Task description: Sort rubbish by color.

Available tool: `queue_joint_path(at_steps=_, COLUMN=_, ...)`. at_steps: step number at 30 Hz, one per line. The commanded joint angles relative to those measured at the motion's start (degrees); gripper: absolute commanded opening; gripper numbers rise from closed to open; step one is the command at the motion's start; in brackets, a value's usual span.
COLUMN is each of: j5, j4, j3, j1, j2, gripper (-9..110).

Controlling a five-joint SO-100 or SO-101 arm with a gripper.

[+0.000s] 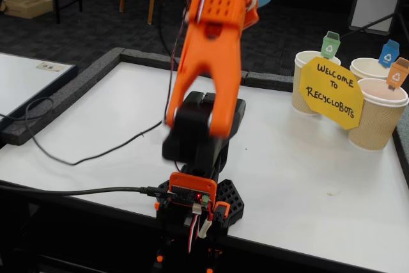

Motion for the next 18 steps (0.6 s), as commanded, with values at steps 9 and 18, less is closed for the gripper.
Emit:
queue_joint_path(at_steps=9, j5=21.18, j4=-0.35, j3=2.37, j1=7.65, j2=9.49, gripper=0)
queue_joint_path(at_steps=18, j5=23.64, j4=-5.45, j3=9.14, j1=25.05, j2=9.49, gripper=0)
